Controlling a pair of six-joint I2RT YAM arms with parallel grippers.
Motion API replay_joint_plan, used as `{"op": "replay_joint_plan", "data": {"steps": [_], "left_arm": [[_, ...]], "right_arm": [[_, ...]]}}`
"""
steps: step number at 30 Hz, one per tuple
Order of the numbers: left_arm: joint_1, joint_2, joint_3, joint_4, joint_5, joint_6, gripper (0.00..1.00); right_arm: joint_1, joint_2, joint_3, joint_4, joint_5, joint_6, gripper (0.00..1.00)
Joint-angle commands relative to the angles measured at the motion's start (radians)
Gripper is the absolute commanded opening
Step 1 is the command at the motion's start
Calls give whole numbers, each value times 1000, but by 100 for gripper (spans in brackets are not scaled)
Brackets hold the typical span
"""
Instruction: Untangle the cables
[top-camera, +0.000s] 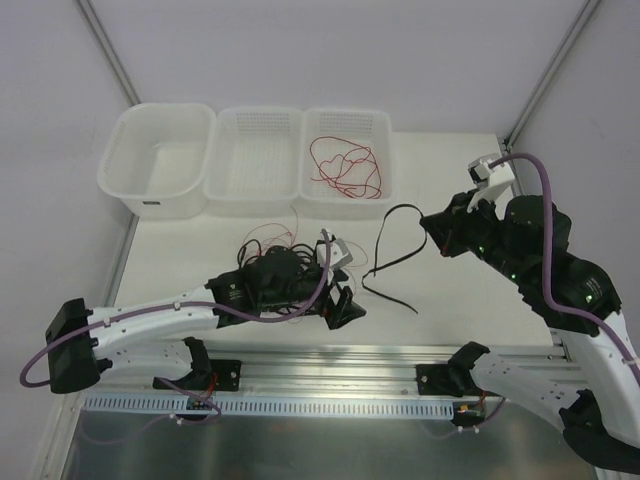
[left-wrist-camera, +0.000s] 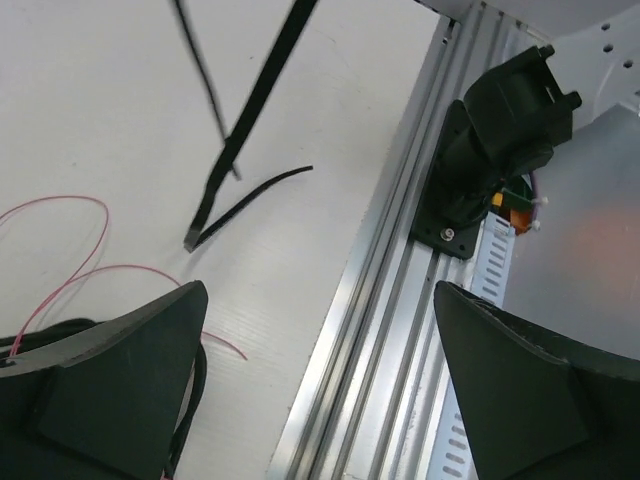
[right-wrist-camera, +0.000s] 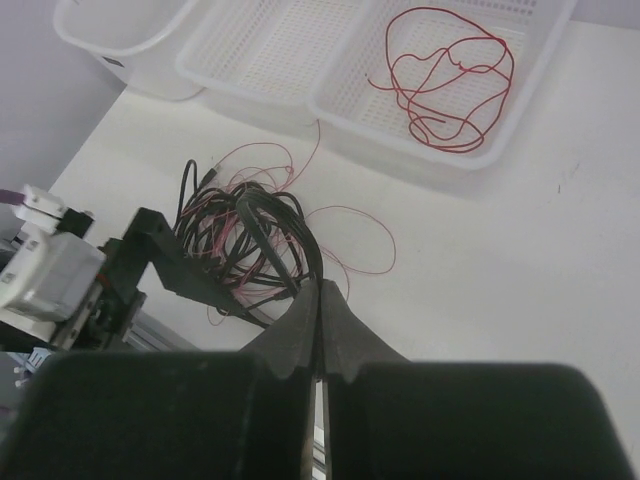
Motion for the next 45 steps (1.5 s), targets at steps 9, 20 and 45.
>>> {"op": "replay_joint_plan", "data": {"steps": [9, 20, 45], "left_arm": [[-11, 192, 89, 264, 11, 195, 99], [-16, 335, 99, 409, 132, 102, 98], [-30, 395, 76, 535, 375, 8, 98]], "right_arm": [[3, 8, 51, 56, -87, 15, 1], [5, -9, 51, 56, -86, 17, 1], [3, -12, 38, 62, -87, 15, 1]]}}
